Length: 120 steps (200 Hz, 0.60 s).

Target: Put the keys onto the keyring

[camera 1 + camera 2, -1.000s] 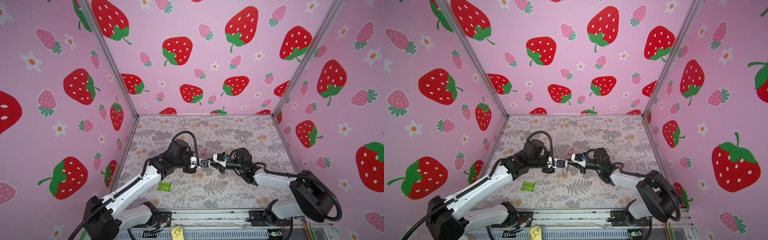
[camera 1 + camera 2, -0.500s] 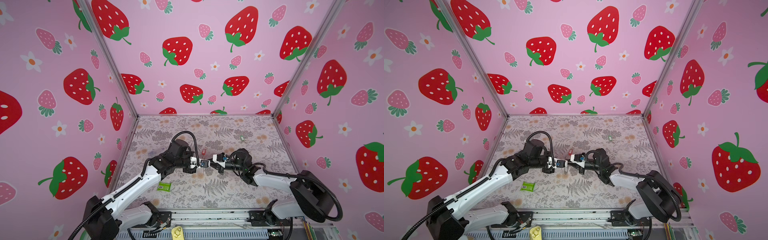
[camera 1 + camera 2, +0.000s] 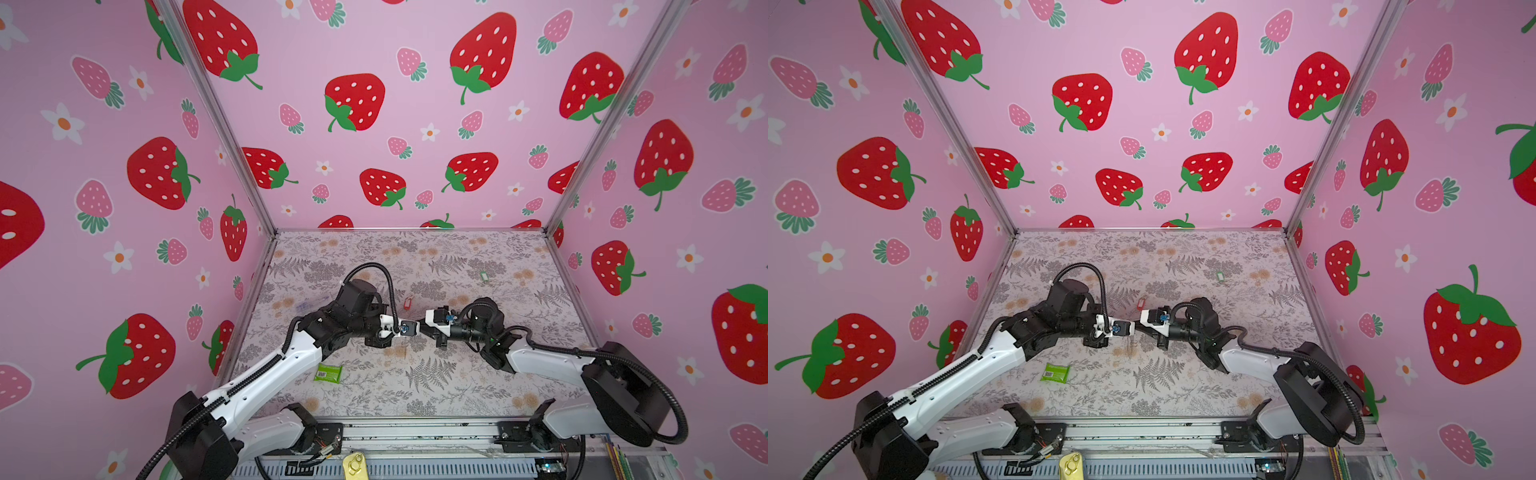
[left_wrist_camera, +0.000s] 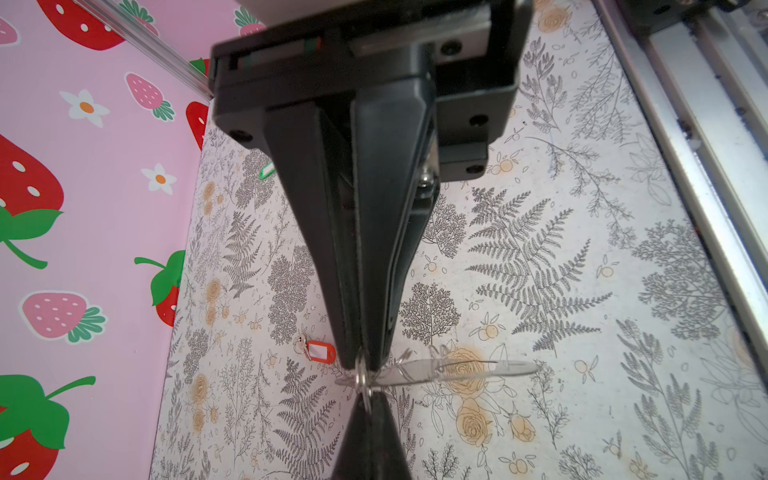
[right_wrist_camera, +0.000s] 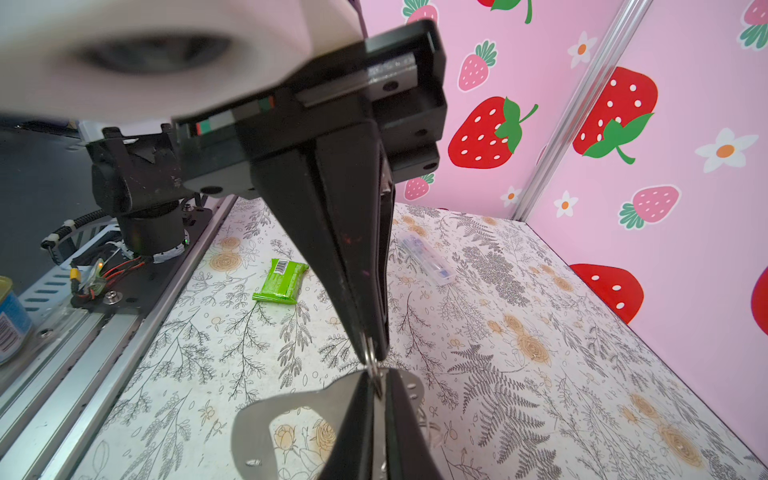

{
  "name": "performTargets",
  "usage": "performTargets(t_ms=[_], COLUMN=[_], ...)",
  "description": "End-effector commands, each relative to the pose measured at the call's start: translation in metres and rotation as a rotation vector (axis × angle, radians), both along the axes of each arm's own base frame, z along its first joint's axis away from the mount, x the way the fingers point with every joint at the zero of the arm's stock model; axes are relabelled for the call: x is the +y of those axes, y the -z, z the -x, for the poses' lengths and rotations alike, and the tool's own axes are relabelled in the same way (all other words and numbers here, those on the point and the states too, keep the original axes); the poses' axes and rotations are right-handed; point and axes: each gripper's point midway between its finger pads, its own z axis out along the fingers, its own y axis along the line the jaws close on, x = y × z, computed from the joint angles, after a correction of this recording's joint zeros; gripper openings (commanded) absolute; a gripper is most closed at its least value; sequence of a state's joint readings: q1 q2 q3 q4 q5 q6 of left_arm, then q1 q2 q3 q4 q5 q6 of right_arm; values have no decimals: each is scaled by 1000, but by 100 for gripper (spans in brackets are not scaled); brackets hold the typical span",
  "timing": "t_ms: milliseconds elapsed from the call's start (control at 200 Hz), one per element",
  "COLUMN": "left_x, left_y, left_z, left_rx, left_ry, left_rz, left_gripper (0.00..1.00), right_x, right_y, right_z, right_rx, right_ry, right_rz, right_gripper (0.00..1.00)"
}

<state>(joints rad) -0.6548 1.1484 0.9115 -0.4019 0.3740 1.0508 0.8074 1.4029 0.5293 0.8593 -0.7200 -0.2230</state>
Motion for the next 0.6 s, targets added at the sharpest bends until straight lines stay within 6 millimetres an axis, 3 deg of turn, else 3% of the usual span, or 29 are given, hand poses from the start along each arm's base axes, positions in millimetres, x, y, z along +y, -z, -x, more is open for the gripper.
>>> performTargets(t_ms=[0,375,595], left_x=[-5,-9,-10], left_y=[-11,-12,-15], left_z=[1,-2,-1], left_rx=[-8,17,47], left_ry=[29,31,37], left_rz=[9,9,30], left_gripper=[0,0,0], right_x=[3,5,5], right_y=[-18,-14,-11], right_z=[4,8,8], right_rx=[-36,-28,-23], right_ry=[-22,-38,-35], right_rz=[-45,-37,-32], right_gripper=[8,3,5])
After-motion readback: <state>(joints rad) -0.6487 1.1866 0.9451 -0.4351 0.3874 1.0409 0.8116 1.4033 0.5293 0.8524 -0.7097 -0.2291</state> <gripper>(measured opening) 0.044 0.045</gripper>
